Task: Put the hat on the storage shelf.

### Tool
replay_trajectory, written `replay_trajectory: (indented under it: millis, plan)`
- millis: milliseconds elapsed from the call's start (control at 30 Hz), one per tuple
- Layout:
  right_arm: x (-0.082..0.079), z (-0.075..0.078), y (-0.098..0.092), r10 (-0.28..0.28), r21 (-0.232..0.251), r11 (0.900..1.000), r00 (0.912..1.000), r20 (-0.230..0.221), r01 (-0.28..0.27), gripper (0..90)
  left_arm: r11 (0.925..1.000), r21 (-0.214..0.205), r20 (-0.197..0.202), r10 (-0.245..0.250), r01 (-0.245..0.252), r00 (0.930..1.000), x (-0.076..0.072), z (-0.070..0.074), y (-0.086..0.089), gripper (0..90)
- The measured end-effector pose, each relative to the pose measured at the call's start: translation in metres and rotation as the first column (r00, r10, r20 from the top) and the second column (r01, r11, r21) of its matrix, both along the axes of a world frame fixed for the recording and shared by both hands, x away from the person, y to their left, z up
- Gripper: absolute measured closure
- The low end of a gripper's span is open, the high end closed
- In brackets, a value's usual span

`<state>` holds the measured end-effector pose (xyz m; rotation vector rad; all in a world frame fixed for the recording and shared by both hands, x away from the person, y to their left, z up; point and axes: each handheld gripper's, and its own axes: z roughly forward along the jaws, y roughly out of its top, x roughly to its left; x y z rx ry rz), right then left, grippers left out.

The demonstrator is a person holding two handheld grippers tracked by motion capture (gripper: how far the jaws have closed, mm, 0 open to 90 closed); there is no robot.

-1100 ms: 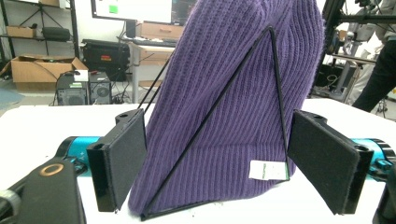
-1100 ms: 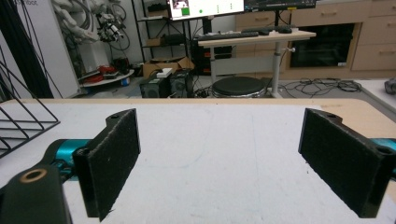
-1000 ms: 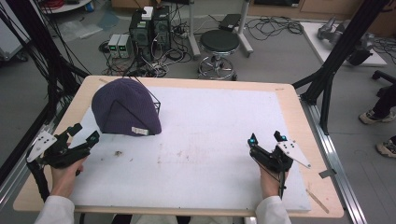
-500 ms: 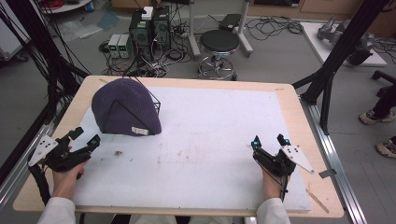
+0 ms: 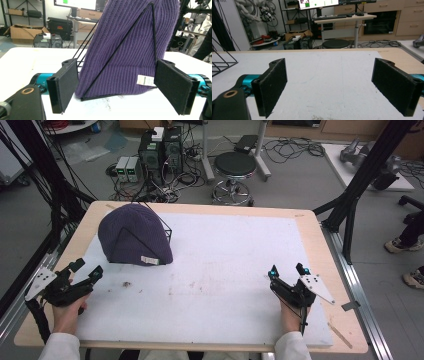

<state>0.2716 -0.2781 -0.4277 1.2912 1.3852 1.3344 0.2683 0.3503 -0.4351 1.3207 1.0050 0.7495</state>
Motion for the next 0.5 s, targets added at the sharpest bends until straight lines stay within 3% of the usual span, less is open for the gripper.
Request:
replay_trajectory:
  millis: [500]
  plan:
    - [-0.0019, -0.0015, 0.0001, 0.028, 0.007, 0.9996, 0.9995, -0.016, -0.028, 14.3, 0.9999, 0.011, -0.008, -0.013, 0.013, 0.9999, 0.0031, -0.0025, -0.0040, 20.0]
